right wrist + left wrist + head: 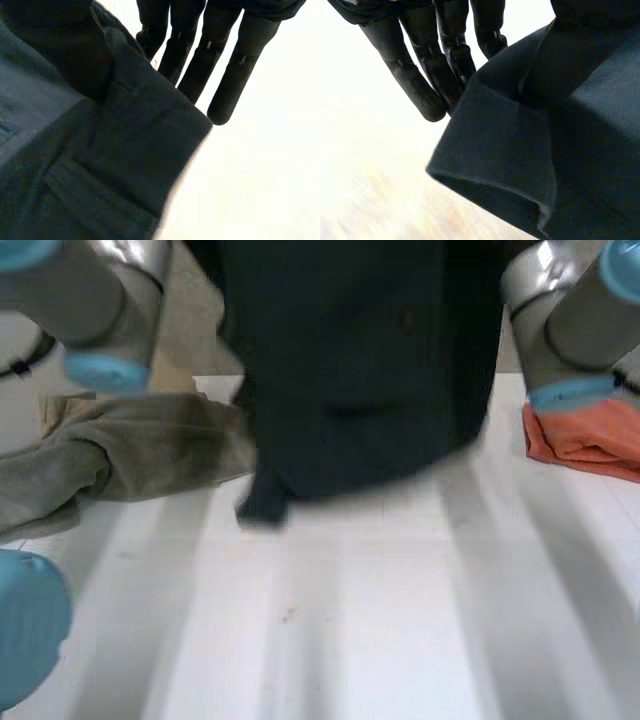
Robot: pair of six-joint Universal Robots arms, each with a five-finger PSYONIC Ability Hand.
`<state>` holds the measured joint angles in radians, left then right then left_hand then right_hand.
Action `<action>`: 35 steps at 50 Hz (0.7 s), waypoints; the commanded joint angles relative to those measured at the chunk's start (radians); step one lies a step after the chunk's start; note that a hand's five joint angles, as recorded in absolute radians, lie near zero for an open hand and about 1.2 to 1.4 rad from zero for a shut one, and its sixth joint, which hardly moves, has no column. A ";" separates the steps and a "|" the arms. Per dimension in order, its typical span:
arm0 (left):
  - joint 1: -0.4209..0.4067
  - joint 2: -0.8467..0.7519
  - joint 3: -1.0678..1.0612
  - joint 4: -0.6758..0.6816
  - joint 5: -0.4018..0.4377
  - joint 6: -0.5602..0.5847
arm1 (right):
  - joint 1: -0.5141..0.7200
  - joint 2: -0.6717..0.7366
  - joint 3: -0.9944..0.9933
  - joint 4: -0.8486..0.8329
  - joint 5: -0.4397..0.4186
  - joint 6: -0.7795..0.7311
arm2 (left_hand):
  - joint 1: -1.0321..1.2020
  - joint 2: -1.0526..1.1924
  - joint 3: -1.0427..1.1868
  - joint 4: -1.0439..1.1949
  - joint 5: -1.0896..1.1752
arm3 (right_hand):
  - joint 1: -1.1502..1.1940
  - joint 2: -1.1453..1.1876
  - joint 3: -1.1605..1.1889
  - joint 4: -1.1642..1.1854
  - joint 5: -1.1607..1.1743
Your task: Fold the laundry.
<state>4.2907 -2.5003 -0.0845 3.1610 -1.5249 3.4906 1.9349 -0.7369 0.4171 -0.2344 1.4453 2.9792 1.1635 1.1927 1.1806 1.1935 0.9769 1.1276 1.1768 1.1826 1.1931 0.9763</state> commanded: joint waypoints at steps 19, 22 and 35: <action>0.001 0.449 -1.095 0.106 0.026 -0.067 | 0.029 -0.286 0.848 -0.053 -0.055 -0.086 | 0.233 0.204 0.216 0.203 0.245 | 0.269 0.219 0.214 0.203 0.245; -0.006 0.446 -1.218 0.094 0.035 -0.021 | 0.024 -0.280 0.975 -0.007 -0.055 -0.141 | 0.233 0.204 0.216 0.203 0.245 | 0.269 0.219 0.214 0.203 0.245; -0.054 0.606 -1.509 -0.195 0.019 0.122 | -0.027 -0.455 1.189 0.358 -0.063 -0.436 | 0.233 0.204 0.216 0.203 0.245 | 0.269 0.219 0.214 0.203 0.245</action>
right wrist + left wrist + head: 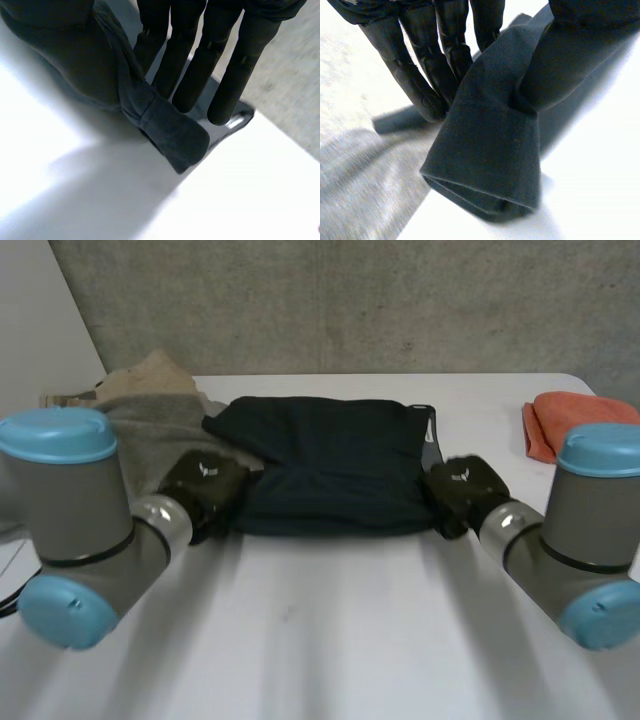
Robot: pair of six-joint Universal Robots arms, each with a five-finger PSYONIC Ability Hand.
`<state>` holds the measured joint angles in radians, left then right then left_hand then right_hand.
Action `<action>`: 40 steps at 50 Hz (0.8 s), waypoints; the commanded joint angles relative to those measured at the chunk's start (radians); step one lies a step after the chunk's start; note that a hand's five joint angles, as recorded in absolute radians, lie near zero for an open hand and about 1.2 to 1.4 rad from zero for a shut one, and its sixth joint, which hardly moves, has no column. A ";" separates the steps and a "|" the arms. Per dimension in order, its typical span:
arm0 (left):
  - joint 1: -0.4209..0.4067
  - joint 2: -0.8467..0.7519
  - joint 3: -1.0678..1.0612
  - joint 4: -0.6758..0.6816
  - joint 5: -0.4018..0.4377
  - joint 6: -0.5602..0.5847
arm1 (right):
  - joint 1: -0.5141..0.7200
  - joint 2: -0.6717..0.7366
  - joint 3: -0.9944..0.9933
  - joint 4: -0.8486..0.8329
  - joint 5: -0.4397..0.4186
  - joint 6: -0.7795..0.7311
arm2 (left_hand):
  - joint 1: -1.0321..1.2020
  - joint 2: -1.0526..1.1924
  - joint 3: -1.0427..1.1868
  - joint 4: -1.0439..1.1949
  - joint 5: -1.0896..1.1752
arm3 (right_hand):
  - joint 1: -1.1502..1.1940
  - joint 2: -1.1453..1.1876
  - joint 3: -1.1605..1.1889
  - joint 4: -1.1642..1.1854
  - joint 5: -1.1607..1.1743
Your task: Fold the laundry.
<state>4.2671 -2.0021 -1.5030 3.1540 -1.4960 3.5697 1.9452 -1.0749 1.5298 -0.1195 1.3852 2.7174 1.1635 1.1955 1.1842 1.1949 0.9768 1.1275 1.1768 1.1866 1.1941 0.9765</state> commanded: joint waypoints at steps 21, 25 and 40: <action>-0.092 0.184 -0.034 -0.553 -0.010 0.136 | -0.132 -0.300 0.156 0.566 -0.138 -0.456 | 0.233 0.201 0.212 0.201 0.245 | 0.269 0.219 0.210 0.202 0.245; -0.052 0.111 0.119 -0.415 -0.053 0.141 | -0.114 -0.223 0.037 0.436 -0.121 -0.334 | 0.233 0.201 0.212 0.201 0.245 | 0.269 0.219 0.210 0.202 0.245; -0.007 -0.512 0.900 -0.218 -0.105 0.167 | -0.012 0.213 -0.336 -0.241 0.034 -0.162 | 0.233 0.201 0.212 0.201 0.245 | 0.269 0.219 0.210 0.202 0.245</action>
<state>4.2552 -2.2978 -0.8675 2.9362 -1.5928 3.7273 1.8997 -1.0221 1.3026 -0.1549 1.3566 2.5650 1.1635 1.1958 1.1861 1.1969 0.9769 1.1275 1.1767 1.1866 1.1945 0.9918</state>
